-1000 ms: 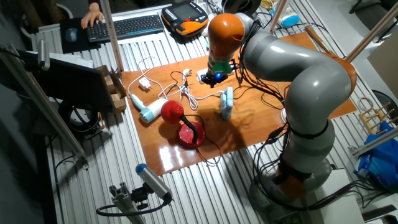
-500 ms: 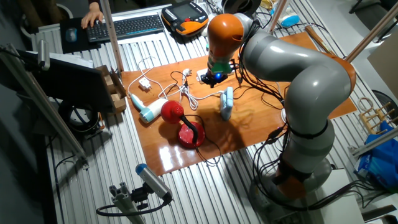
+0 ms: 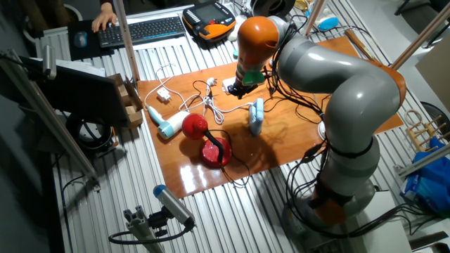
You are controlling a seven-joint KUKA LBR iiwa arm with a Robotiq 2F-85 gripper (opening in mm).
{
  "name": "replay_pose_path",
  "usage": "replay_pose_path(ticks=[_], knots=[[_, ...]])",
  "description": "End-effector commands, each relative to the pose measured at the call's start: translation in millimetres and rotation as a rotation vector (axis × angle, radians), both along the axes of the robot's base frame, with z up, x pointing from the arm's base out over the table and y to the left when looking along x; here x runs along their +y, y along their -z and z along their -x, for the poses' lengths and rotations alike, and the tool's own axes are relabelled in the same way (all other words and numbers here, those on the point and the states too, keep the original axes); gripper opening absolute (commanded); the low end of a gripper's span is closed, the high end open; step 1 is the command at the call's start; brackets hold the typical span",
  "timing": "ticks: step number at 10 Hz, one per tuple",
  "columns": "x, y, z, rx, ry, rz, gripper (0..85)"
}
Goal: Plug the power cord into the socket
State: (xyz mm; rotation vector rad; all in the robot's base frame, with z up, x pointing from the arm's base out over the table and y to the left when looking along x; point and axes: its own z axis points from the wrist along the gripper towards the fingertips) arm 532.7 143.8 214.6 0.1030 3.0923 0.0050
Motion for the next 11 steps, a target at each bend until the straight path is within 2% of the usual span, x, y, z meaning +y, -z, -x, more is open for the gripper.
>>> replay_pose_path(ticks=[1,4,6,7,9,11], knots=[[0.0,0.1,0.1,-0.002,-0.007,0.000,0.0],[0.0,0.1,0.1,-0.009,-0.024,0.012,0.0],[0.0,0.1,0.1,-0.011,0.010,0.003,0.0],[5.9,-0.4,-4.2,-0.022,0.037,0.004,0.0],[21.6,3.9,-15.9,-0.025,0.063,0.016,0.0],[27.0,14.3,-21.8,-0.036,0.089,0.003,0.0]])
